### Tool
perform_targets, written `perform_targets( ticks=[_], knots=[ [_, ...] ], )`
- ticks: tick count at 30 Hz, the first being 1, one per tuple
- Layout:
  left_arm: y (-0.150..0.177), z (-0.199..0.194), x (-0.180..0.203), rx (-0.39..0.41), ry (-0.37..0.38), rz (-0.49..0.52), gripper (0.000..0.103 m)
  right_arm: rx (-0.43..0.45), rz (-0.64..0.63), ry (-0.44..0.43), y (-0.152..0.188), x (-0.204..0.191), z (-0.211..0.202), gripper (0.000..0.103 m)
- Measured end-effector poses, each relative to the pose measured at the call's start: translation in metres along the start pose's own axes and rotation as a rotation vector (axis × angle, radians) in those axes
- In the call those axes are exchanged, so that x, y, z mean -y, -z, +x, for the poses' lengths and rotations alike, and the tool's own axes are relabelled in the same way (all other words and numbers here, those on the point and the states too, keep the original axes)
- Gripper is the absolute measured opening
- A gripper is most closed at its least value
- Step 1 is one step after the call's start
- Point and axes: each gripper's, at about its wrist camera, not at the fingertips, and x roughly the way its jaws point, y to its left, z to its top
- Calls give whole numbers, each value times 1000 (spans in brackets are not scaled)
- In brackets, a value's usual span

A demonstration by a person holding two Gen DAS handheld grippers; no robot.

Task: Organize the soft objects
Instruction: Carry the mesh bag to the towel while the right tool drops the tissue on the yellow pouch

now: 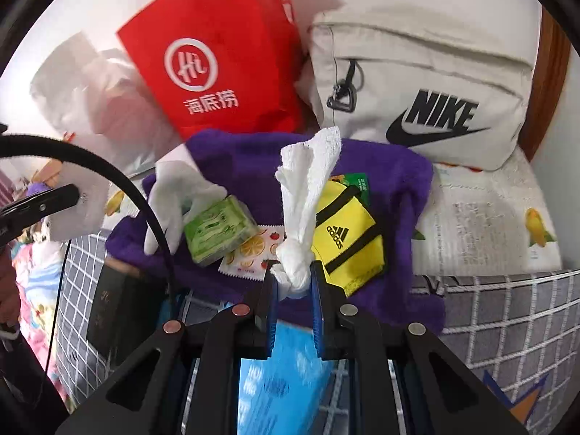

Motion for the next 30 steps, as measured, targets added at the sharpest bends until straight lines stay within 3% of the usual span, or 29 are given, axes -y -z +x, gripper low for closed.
perform_targets(
  ticks=[6, 9, 20, 27, 30],
  knots=[
    [-14, 18, -5, -18, 5, 7, 10, -59, 5, -63, -6, -1, 33, 16],
    [-17, 29, -6, -40, -2, 10, 10, -76, -8, -32, -4, -2, 47, 16],
    [-23, 67, -2, -104, 6, 40, 10, -156, -1, -70, 0, 5, 77, 19],
    [-30, 88, 7, -145, 40, 35, 10, -158, -21, -70, 2, 4, 82, 45],
    [-37, 91, 17, -145, 55, 55, 10, -133, -31, -59, 3, 2, 76, 49]
  ],
)
